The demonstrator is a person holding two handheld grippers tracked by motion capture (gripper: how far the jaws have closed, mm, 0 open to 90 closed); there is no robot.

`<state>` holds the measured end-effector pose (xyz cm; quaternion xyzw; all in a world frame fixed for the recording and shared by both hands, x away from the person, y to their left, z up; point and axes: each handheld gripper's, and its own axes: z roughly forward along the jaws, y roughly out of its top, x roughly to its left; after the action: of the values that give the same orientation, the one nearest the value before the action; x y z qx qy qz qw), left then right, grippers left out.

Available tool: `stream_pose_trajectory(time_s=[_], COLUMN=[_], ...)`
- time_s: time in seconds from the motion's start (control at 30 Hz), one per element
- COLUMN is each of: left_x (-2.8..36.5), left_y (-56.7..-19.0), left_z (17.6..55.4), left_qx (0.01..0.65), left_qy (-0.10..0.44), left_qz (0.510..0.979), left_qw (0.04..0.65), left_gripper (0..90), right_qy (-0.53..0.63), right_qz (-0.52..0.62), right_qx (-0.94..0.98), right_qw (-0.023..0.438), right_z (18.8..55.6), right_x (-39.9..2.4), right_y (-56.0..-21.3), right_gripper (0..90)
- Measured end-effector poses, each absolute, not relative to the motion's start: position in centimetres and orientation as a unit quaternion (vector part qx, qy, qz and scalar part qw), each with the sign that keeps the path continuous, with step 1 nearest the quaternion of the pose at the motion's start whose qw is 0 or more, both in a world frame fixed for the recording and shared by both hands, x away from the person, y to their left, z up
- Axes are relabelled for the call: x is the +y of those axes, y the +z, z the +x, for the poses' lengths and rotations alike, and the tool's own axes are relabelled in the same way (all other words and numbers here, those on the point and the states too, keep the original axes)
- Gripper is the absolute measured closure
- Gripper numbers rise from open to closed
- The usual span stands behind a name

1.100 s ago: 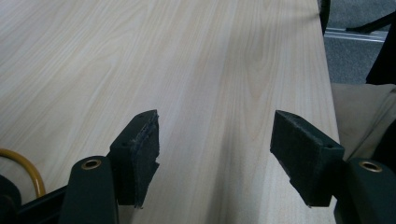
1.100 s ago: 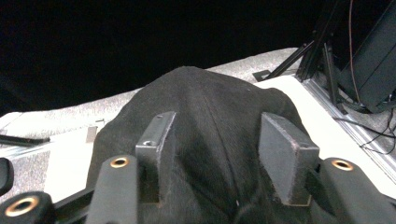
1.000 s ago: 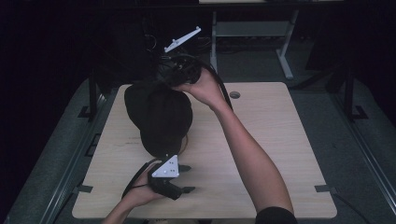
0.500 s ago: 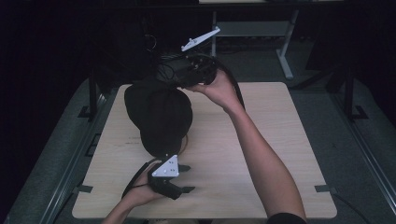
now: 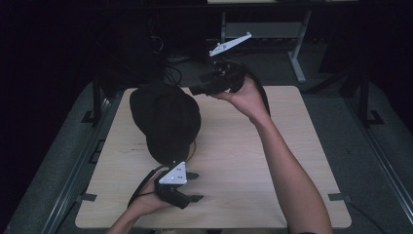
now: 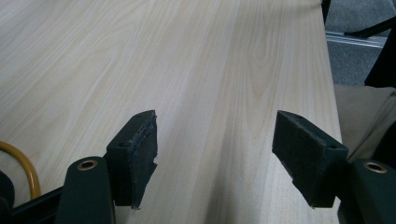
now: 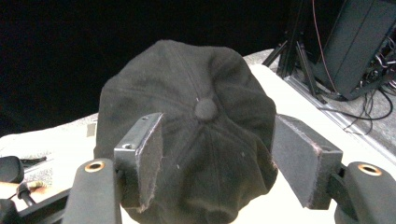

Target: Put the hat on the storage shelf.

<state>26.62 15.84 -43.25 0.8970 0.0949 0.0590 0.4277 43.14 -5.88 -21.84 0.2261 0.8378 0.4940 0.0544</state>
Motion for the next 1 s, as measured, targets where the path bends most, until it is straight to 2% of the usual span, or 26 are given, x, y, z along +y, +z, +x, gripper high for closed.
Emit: stream_pose_trajectory(time_s=[1.0], left_x=[16.3], left_y=[-43.3], left_z=[26.9], left_qx=[0.104], left_qy=[0.071], left_qz=[0.894], left_qw=[0.43], left_gripper=[29.5], right_qy=[0.479], right_qz=[0.283], right_qx=[0.829], right_qw=[0.06], right_z=[39.8], right_x=[-13.5], right_y=[-25.5], right_gripper=[29.0])
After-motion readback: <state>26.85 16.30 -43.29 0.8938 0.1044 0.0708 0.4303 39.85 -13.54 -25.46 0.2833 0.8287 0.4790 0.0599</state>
